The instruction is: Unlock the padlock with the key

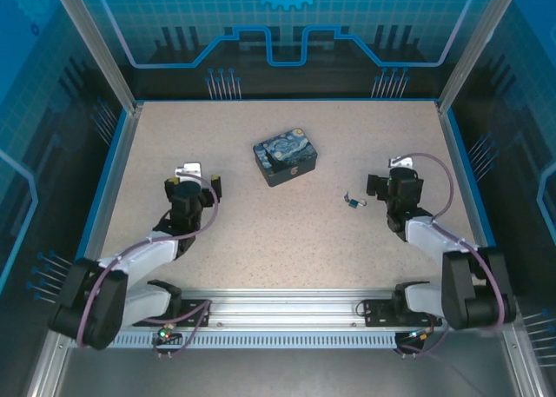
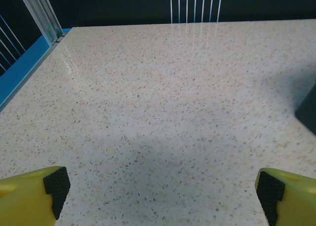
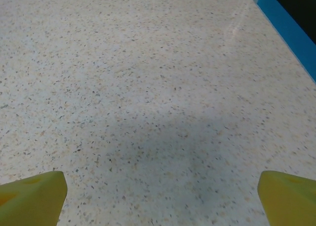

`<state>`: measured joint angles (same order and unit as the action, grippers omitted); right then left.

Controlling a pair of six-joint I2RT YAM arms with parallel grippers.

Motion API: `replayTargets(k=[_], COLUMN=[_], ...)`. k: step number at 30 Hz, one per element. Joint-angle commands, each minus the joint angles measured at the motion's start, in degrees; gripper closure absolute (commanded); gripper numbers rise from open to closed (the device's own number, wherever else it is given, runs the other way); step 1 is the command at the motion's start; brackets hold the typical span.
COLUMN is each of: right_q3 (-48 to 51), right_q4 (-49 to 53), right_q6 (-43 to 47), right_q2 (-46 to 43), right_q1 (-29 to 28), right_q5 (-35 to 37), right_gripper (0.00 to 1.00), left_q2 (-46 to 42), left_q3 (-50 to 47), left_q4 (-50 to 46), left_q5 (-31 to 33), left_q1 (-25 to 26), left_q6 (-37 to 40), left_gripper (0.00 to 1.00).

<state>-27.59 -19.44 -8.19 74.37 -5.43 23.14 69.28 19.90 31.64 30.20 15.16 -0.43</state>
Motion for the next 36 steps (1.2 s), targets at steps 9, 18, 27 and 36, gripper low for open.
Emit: replayTargets(k=[9, 18, 27, 36], right_q3=[6.6, 3.8, 3.8, 2.7], right_q4=[-32.0, -25.6, -25.5, -23.5], right_q6=[8.6, 6.9, 6.9, 8.8], right_q2=[11.9, 11.7, 11.7, 11.9], right_q1=[-1.3, 1.2, 1.1, 2.1], right_q5=[-8.8, -13.0, -12.9, -20.5], right_gripper=[0.0, 0.0, 0.0, 0.0], left_q2=[16.8, 19.5, 19.7, 19.8], left_q3=[-3.8, 2.5, 2.8, 2.9], left_q4=[29.6, 19.9, 19.5, 19.3], left_q5=[-14.1, -23.6, -24.2, -24.5], left_q1=[-10.2, -14.1, -14.5, -14.7], left_q6=[1.7, 0.4, 0.3, 0.1], left_gripper=[0.01, 0.01, 0.01, 0.01])
